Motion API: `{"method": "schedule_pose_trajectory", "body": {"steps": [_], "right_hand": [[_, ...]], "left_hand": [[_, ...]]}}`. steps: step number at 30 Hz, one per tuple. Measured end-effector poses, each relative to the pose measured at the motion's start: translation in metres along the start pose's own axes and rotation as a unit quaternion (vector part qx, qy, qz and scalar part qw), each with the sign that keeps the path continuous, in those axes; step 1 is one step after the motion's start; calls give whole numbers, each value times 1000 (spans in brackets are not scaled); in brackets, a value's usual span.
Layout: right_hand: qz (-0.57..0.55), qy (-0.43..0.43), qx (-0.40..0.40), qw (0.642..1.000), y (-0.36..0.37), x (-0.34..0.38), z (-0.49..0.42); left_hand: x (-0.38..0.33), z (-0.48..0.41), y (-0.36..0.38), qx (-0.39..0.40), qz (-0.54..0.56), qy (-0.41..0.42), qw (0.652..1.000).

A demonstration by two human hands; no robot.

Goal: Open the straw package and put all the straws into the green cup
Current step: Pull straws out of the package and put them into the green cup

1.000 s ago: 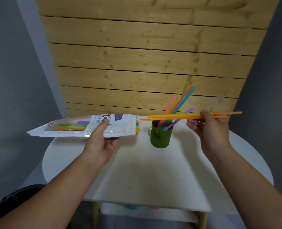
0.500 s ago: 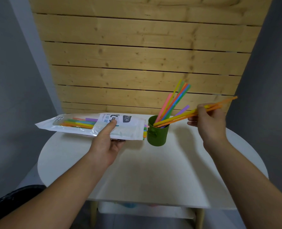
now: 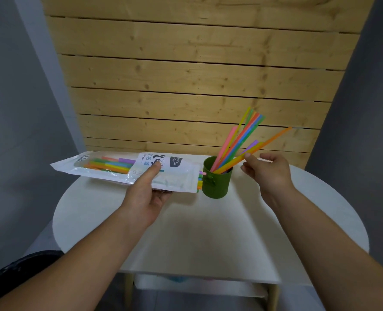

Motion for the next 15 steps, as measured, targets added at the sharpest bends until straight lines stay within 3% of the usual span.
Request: {"method": "schedule_pose_trajectory", "body": {"steps": [3,7,12,15], "right_hand": [[33,40,-15,999,-5,-14,6],[48,95,32,994,14,-31,30],[-138,234,154,950,69,-59,77],[-204,264,176,926,90,-66,95]], "left_hand": [[-1,1,2,6,-3,7,1000],[-7,4,8,24,-24,34,999],[-23,11,21,55,-105,102,988],[-29,18,28,72,-140,138,978]]}}
Point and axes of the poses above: each hand's wrist, its own z-axis away from the middle knuckle, its own y-axis out of the palm, x = y × z, the point moved 10 cm from there along -z, towards the middle knuckle, and after that the axes turned 3 degrees about z, right-handed, at the moved point
